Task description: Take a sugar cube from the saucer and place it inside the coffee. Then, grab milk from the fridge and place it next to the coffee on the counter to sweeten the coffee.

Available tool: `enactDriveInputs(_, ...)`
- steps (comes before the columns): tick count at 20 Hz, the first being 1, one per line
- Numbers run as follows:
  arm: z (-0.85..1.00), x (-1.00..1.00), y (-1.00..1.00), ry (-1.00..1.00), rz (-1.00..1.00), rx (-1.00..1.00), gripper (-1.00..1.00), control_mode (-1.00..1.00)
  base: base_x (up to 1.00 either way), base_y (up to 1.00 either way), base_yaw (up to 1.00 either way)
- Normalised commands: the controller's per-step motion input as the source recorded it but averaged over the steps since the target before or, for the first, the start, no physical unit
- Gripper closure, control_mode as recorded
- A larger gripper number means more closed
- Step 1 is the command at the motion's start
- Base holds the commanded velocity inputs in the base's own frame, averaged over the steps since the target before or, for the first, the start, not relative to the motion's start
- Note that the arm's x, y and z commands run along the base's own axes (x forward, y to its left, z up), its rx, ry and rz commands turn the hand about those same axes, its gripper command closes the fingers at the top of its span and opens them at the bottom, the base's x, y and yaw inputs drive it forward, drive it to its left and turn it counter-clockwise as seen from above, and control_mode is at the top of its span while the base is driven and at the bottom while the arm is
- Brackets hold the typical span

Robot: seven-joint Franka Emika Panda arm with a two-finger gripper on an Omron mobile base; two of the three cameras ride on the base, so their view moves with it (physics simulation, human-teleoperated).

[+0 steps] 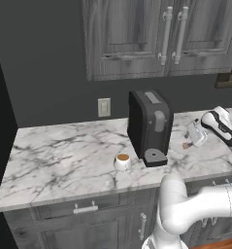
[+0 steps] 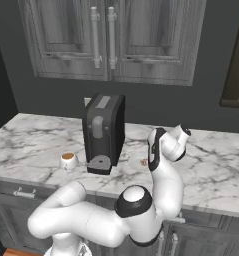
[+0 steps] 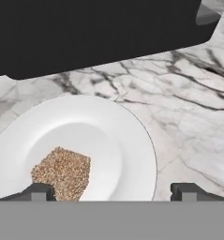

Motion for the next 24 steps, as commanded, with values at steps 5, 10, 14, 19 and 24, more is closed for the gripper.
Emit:
enactDriveInputs(5,0.0,-0.36,0.01,-0.01,0.0,0.0,-1.0,-1.0,0.0,0.0,0.0)
enactDriveInputs(10,-0.01,-0.37,0.11,-0.03,0.01,-0.03,-1.0,-1.0,0.0,0.0,0.0)
enactDriveInputs(14,-0.03,-0.12,0.22,0.0,0.03,-0.06,-1.0,-1.0,0.0,0.0,0.0)
enactDriveInputs(19,0.0,0.01,0.11,0.0,0.0,-0.03,-1.0,-1.0,0.0,0.0,0.0)
enactDriveInputs(24,0.0,0.02,0.0,0.0,0.0,-0.03,-1.0,-1.0,0.0,0.0,0.0)
